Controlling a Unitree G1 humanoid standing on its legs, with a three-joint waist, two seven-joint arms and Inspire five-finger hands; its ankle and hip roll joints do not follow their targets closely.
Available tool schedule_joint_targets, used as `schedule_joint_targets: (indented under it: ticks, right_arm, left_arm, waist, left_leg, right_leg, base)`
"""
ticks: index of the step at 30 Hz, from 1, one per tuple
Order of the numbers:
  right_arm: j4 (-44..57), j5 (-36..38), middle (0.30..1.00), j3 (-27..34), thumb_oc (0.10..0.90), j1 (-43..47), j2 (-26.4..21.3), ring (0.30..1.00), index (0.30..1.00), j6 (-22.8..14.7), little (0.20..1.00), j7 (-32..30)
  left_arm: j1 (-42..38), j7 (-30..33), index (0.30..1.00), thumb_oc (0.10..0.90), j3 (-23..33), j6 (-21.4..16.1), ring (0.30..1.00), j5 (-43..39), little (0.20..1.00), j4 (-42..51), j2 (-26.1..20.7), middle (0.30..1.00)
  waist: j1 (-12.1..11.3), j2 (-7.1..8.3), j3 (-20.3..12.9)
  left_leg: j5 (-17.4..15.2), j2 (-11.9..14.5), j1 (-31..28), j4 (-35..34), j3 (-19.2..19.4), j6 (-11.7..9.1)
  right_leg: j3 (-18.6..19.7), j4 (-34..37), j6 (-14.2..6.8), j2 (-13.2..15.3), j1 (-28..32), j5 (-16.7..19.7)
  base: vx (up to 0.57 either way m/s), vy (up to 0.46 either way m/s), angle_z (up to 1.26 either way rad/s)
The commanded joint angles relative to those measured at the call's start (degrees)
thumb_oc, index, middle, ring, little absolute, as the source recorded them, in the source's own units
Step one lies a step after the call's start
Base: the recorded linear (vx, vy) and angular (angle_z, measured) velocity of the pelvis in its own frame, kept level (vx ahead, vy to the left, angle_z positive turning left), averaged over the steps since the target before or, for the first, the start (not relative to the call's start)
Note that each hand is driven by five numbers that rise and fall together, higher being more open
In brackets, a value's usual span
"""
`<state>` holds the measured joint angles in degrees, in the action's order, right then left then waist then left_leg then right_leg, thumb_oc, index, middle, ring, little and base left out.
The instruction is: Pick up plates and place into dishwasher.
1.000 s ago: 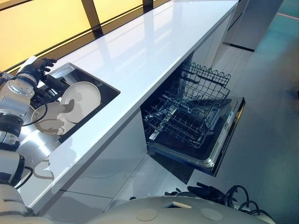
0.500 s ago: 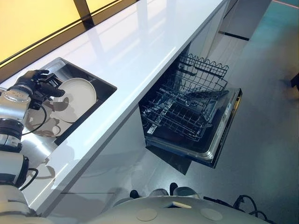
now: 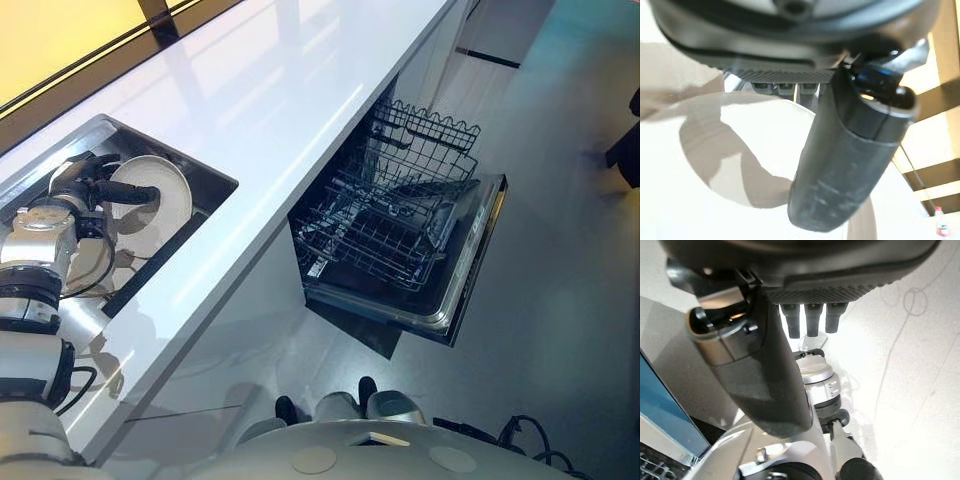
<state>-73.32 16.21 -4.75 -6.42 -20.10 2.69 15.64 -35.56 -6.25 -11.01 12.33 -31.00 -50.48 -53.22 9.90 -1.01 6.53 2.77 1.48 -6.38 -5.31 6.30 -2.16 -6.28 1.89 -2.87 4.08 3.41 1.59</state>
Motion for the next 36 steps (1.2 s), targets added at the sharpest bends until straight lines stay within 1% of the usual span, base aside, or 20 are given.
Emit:
schedule_joint_targets:
  ticks: [1, 2, 3, 4, 5, 7, 9, 11, 14, 16, 19, 21, 24, 25, 27, 28, 29, 30, 33, 36]
  right_arm:
    - [0.9, -1.1, 0.900, 0.0, 0.800, -0.4, -3.6, 0.900, 0.900, -0.9, 0.900, 1.2]
    - [0.9, -1.4, 0.900, 0.1, 0.800, -0.5, -3.6, 0.900, 0.900, -1.0, 0.900, 1.2]
    - [0.9, -1.6, 0.900, 0.1, 0.800, -0.5, -3.7, 0.900, 0.900, -1.1, 0.900, 1.3]
    - [0.9, -1.7, 0.900, 0.1, 0.800, -0.5, -3.7, 0.900, 0.900, -1.1, 0.900, 1.3]
    - [0.9, -2.1, 0.900, 0.3, 0.800, -0.6, -3.7, 0.900, 0.900, -1.2, 0.900, 1.5]
    - [1.0, -2.5, 0.900, 0.4, 0.800, -0.7, -3.7, 0.900, 0.900, -1.1, 0.900, 1.5]
    - [0.8, -2.9, 0.900, 0.4, 0.800, -0.6, -3.9, 0.900, 0.900, -1.0, 0.900, 1.8]
    - [0.8, -3.1, 0.900, 0.5, 0.800, -0.7, -3.8, 0.900, 0.900, -1.1, 0.900, 1.8]
    - [0.6, -3.5, 0.900, 0.5, 0.800, -0.8, -3.6, 0.900, 0.900, -1.4, 0.900, 1.8]
    - [0.5, -3.5, 0.900, 0.5, 0.800, -0.7, -3.6, 0.900, 0.900, -1.4, 0.900, 1.9]
    - [0.6, -3.8, 0.900, 0.6, 0.800, -0.8, -3.4, 0.900, 0.900, -1.5, 0.900, 2.0]
    - [0.6, -3.7, 0.900, 0.6, 0.800, -0.8, -3.3, 0.900, 0.900, -1.6, 0.900, 2.0]
    - [1.1, -2.8, 0.900, 0.4, 0.800, -0.6, -3.1, 0.900, 0.900, -2.0, 0.900, 2.1]
    - [1.5, -1.7, 0.900, 0.3, 0.800, -0.4, -3.1, 0.900, 0.900, -2.6, 0.900, 1.8]
    - [2.5, 0.6, 0.900, 0.2, 0.800, -0.2, -3.2, 0.900, 0.900, -3.4, 0.900, 1.0]
    - [3.5, 3.1, 0.900, 0.3, 0.800, 0.0, -3.2, 0.900, 0.900, -4.4, 0.900, -0.1]
    - [4.2, 5.1, 0.900, 0.5, 0.800, 0.1, -3.2, 0.900, 0.900, -4.8, 0.900, -0.9]
    - [4.9, 7.1, 0.900, 0.9, 0.800, 0.1, -3.1, 0.900, 0.900, -5.4, 0.900, -2.1]
    - [6.4, 10.7, 0.900, 3.0, 0.800, 0.2, -2.9, 0.900, 0.900, -7.0, 0.900, -6.6]
    - [6.5, 11.0, 0.900, 5.0, 0.800, 0.3, -2.9, 0.900, 0.900, -7.7, 0.900, -10.9]
  left_arm:
    - [-4.0, -2.3, 0.561, 0.405, 7.0, -4.8, 0.561, -6.4, 0.505, -0.4, -2.8, 0.561]
    - [-3.8, -2.7, 0.491, 0.322, 7.6, -5.1, 0.491, -7.3, 0.422, -0.4, -2.8, 0.491]
    - [-3.6, -2.9, 0.375, 0.188, 8.1, -5.5, 0.375, -8.3, 0.288, -0.7, -2.8, 0.375]
    - [-3.5, -3.0, 0.359, 0.169, 8.2, -5.6, 0.359, -8.5, 0.269, -0.8, -2.8, 0.359]
    - [-3.0, -3.6, 0.411, 0.229, 9.0, -5.8, 0.411, -8.5, 0.329, -1.0, -2.9, 0.411]
    - [-2.7, -3.9, 0.413, 0.232, 9.5, -6.1, 0.413, -7.9, 0.332, -1.2, -3.1, 0.413]
    - [-2.8, -4.1, 0.465, 0.292, 10.1, -6.4, 0.465, -8.6, 0.392, -1.8, -3.7, 0.465]
    - [-2.7, -4.0, 0.448, 0.273, 10.6, -6.8, 0.448, -9.1, 0.373, -2.0, -4.0, 0.448]
    - [-2.7, -3.6, 0.479, 0.309, 11.4, -7.3, 0.479, -9.3, 0.409, -2.3, -4.4, 0.479]
    - [-2.6, -3.4, 0.465, 0.292, 11.7, -7.7, 0.465, -8.9, 0.392, -2.3, -4.6, 0.465]
    - [-2.0, -3.2, 0.476, 0.306, 12.6, -8.9, 0.476, -7.3, 0.406, -2.4, -5.2, 0.476]
    - [-1.8, -3.1, 0.467, 0.295, 12.8, -9.3, 0.467, -6.7, 0.395, -2.3, -5.3, 0.467]
    - [-1.5, -0.9, 0.441, 0.265, 13.0, -11.4, 0.441, -4.2, 0.365, -1.4, -6.2, 0.441]
    - [-1.6, 1.0, 0.425, 0.245, 13.0, -12.4, 0.425, -3.4, 0.345, -1.0, -6.7, 0.425]
    - [-1.8, 4.0, 0.427, 0.248, 13.2, -14.2, 0.427, -2.3, 0.348, -0.2, -7.4, 0.427]
    - [-2.0, 6.6, 0.389, 0.204, 13.4, -15.7, 0.389, -0.7, 0.304, 0.6, -7.9, 0.389]
    - [-2.0, 8.2, 0.324, 0.127, 13.6, -16.5, 0.324, -0.1, 0.227, 1.2, -8.2, 0.324]
    - [-1.9, 10.0, 0.300, 0.100, 14.0, -17.2, 0.300, 0.4, 0.200, 2.1, -8.4, 0.300]
    - [-1.7, 17.1, 0.300, 0.100, 15.7, -19.1, 0.300, 3.5, 0.200, 6.5, -8.3, 0.300]
    - [-1.6, 20.3, 0.300, 0.100, 16.2, -21.1, 0.300, 4.3, 0.200, 9.0, -8.0, 0.300]
  waist:
    - [1.3, -2.30, -0.5]
    - [1.3, -2.32, -0.4]
    - [1.4, -2.35, -0.3]
    - [1.4, -2.36, -0.3]
    - [1.4, -2.38, -0.3]
    - [1.4, -2.40, -0.4]
    - [1.3, -2.45, -0.6]
    - [1.2, -2.46, -0.8]
    - [1.1, -2.44, -1.1]
    - [1.0, -2.41, -1.3]
    - [0.7, -2.36, -1.7]
    - [0.6, -2.36, -1.8]
    - [0.3, -2.35, -2.1]
    - [0.2, -2.31, -2.2]
    - [0.1, -2.24, -2.3]
    - [0.1, -2.16, -2.3]
    - [0.1, -2.12, -2.4]
    - [0.1, -2.04, -2.5]
    - [0.2, -1.93, -3.1]
    - [0.2, -1.91, -3.5]
  left_leg:
    - [-6.9, -6.7, 3.0, 4.1, 0.9, 3.5]
    - [-7.0, -6.7, 3.1, 4.2, 1.1, 3.4]
    - [-7.0, -6.7, 3.1, 4.3, 1.1, 3.4]
    - [-7.0, -6.7, 3.1, 4.3, 1.1, 3.4]
    - [-7.1, -6.7, 3.0, 4.4, 1.2, 3.4]
    - [-7.2, -6.7, 3.0, 4.5, 1.3, 3.4]
    - [-7.2, -6.6, 2.9, 4.5, 1.3, 3.4]
    - [-7.3, -6.6, 2.7, 4.5, 1.3, 3.4]
    - [-7.3, -6.6, 2.5, 4.4, 1.2, 3.3]
    - [-7.4, -6.5, 2.5, 4.4, 1.1, 3.3]
    - [-7.4, -6.5, 2.3, 4.4, 0.8, 3.3]
    - [-7.4, -6.5, 2.3, 4.3, 0.7, 3.2]
    - [-7.3, -6.3, 2.1, 4.0, 0.4, 3.1]
    - [-7.2, -6.3, 2.0, 4.0, 0.3, 3.0]
    - [-7.1, -6.1, 1.9, 3.9, 0.3, 2.9]
    - [-7.0, -6.0, 1.7, 3.8, 0.3, 2.8]
    - [-7.0, -6.0, 1.7, 3.7, 0.3, 2.8]
    - [-7.0, -5.9, 1.6, 3.7, 0.3, 2.7]
    - [-7.1, -5.8, 1.3, 3.6, 0.6, 2.6]
    - [-7.1, -5.7, 1.1, 3.3, 0.7, 2.5]
  right_leg:
    - [0.4, -7.2, -6.2, -1.0, -4.3, -4.4]
    - [0.3, -7.3, -6.2, -0.9, -4.3, -4.4]
    - [0.3, -7.3, -6.2, -0.8, -4.4, -4.4]
    - [0.3, -7.3, -6.2, -0.8, -4.4, -4.4]
    - [0.2, -7.4, -6.2, -0.8, -4.3, -4.6]
    - [0.1, -7.5, -6.3, -0.7, -4.2, -4.6]
    - [0.0, -7.4, -6.3, -0.7, -4.1, -4.7]
    - [-0.1, -7.5, -6.3, -0.7, -4.0, -4.8]
    - [-0.3, -7.4, -6.3, -0.7, -3.7, -4.9]
    - [-0.4, -7.5, -6.3, -0.7, -3.6, -5.0]
    - [-0.7, -7.3, -6.2, -0.7, -3.2, -5.3]
    - [-0.7, -7.2, -6.2, -0.7, -3.1, -5.3]
    - [-0.9, -7.0, -6.0, -1.0, -2.7, -5.4]
    - [-1.0, -6.8, -5.9, -1.1, -2.5, -5.4]
    - [-1.0, -6.6, -5.8, -1.2, -2.2, -5.4]
    - [-1.0, -6.5, -5.6, -1.4, -2.0, -5.3]
    - [-1.0, -6.5, -5.6, -1.4, -2.0, -5.3]
    - [-1.0, -6.4, -5.5, -1.5, -1.8, -5.3]
    - [-1.1, -6.0, -5.4, -1.6, -1.4, -5.3]
    - [-1.1, -5.6, -5.3, -1.7, -1.1, -5.2]
  base:
    - [0.00, 0.000, 0.00]
    - [0.00, 0.000, 0.00]
    - [0.00, 0.000, 0.00]
    - [0.00, 0.000, 0.00]
    - [0.01, 0.002, -0.05]
    - [0.01, -0.001, -0.08]
    - [0.01, -0.007, -0.05]
    - [0.00, 0.000, 0.00]
    - [0.01, -0.016, -0.03]
    - [0.01, -0.029, -0.07]
    - [-0.01, -0.045, -0.02]
    - [-0.03, -0.039, 0.00]
    - [-0.05, -0.072, 0.01]
    - [-0.04, -0.061, 0.00]
    - [-0.06, -0.077, 0.00]
    - [-0.07, -0.088, 0.00]
    - [-0.07, -0.090, -0.01]
    - [-0.07, -0.097, -0.02]
    - [-0.08, -0.094, -0.03]
    - [-0.08, -0.093, -0.01]
